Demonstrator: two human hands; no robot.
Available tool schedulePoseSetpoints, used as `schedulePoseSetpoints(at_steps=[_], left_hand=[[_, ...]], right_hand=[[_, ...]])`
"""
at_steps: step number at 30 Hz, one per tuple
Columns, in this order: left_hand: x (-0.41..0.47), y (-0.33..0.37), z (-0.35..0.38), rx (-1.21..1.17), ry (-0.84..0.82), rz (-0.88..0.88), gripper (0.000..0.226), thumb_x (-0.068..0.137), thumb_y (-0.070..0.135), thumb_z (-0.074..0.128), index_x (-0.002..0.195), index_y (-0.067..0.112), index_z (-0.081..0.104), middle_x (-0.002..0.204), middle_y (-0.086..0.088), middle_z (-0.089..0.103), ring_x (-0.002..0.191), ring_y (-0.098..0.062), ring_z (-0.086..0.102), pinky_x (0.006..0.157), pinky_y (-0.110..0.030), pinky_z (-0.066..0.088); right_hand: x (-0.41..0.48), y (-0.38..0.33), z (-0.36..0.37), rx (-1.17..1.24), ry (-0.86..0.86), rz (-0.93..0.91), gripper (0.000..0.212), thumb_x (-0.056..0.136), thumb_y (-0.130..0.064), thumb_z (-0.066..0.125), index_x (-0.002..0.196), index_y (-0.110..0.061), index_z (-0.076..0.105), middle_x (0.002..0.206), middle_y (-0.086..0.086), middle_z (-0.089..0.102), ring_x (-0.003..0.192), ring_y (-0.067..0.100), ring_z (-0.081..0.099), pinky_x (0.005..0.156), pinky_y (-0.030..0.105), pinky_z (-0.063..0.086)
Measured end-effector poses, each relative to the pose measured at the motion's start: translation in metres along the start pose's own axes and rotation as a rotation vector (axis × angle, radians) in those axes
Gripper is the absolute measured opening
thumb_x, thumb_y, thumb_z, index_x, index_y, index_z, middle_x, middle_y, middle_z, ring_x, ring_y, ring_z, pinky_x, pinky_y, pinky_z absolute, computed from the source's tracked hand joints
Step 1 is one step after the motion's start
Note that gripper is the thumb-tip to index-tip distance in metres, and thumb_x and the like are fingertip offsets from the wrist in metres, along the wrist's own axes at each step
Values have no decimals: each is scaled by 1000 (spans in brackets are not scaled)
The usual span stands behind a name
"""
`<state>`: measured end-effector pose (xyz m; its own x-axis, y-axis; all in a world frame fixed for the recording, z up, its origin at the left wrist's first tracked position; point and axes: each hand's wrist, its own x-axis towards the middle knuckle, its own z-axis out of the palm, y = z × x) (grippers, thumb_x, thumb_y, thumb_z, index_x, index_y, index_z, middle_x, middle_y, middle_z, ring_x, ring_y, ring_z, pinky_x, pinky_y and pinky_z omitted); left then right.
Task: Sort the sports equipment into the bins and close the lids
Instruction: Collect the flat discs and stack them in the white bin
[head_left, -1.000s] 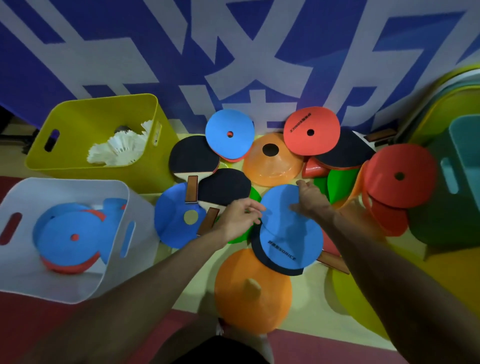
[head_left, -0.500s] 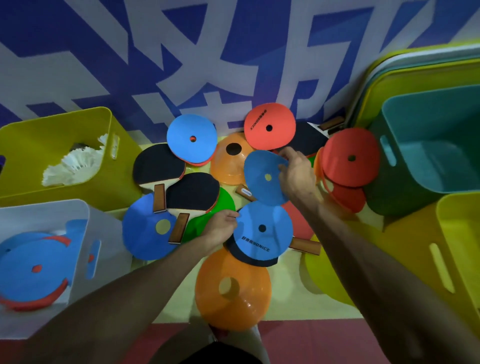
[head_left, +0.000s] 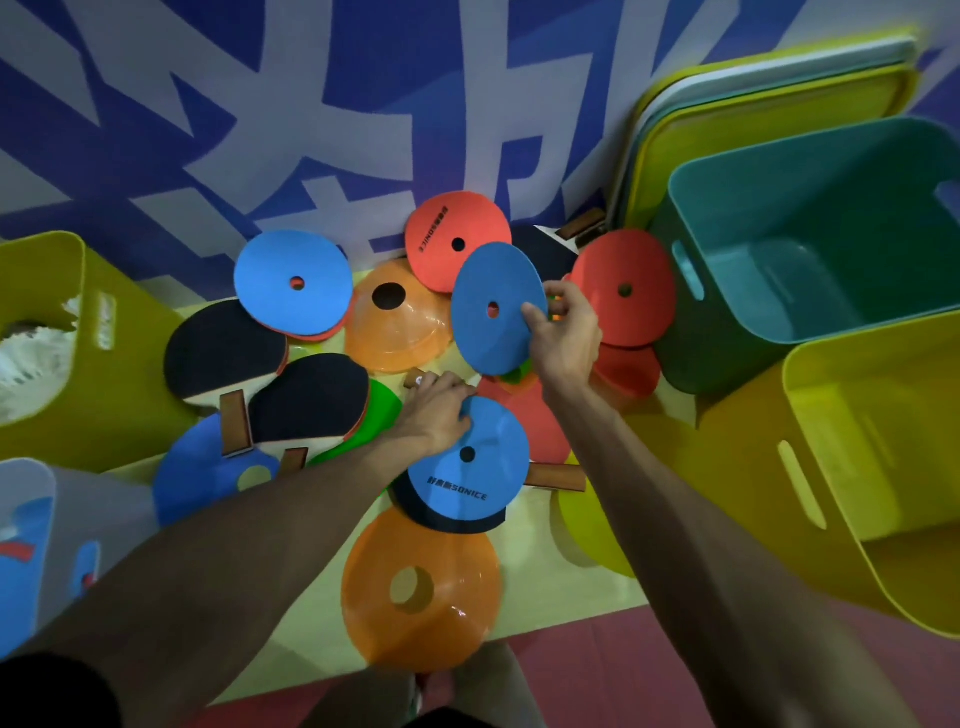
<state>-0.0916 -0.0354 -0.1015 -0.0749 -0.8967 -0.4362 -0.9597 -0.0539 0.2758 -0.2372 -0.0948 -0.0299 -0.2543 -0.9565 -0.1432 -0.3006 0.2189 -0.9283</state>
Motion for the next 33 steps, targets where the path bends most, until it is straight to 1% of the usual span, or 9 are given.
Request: schedulePoseSetpoints(at_steps=[3,7,10,12,15,18,21,26,33], left_hand=[[5,3,0,18,54,0,43,90,30,57,132,22,49,130,-2,46,124,-25,34,110,-36,23],[1,-4,-5,-110,115,-2,34,85,26,67,118,23,60,115,0,55,115,-23,44,102,-37,37],[-8,-9,-18,-275,85,-47,23,82,21,71,104,21,64,99,5,60,105,-21,55,87,-39,50],[-16,-11,-34,-329,66,-64,17,81,18,73,96,16,65,89,6,58,92,-17,58,78,-33,52],[-32,-23,-64,-378,104,-78,17,78,18,75,89,15,63,85,3,56,84,-16,57,67,-25,45],[-52,-42,-100,-407,173,-142,21,76,20,77,86,17,59,80,2,56,76,-14,54,59,-21,39],[-82,-64,-142,-323,232,-184,20,76,23,76,85,17,59,77,2,59,78,-17,57,64,-26,42],[-145,-111,-207,-277,349,-275,15,76,20,76,81,16,62,81,-4,68,78,-20,63,67,-31,49],[-260,-193,-244,-670,604,-404,9,82,10,71,85,10,62,68,-4,66,63,-15,59,56,-27,44]], right_hand=[[3,4,1,12,14,7,21,89,-16,63,109,-15,67,86,-9,59,79,6,54,53,-1,36],[4,2,4,65,35,29,22,92,-17,57,112,-16,67,89,-10,62,84,6,58,59,1,41],[3,-9,13,186,63,69,18,89,-18,58,104,-19,68,90,-4,68,87,14,66,75,34,58],[3,-18,20,260,78,102,15,88,-19,59,99,-22,67,87,-4,69,85,17,67,75,45,57],[0,-36,31,369,31,147,16,91,-17,57,104,-16,66,82,-3,67,77,17,66,64,37,55],[-9,-60,45,398,-4,135,16,90,-18,57,103,-18,66,88,-1,69,82,18,67,72,38,57],[-22,-92,63,458,-41,121,14,89,-15,59,97,-25,65,86,-2,67,82,16,66,78,41,58],[-59,-146,99,570,-204,112,11,91,-13,57,101,-15,61,92,9,66,84,24,65,73,43,59],[-132,-196,156,516,-428,28,10,91,-17,55,93,-16,65,93,3,67,84,17,64,63,31,56]])
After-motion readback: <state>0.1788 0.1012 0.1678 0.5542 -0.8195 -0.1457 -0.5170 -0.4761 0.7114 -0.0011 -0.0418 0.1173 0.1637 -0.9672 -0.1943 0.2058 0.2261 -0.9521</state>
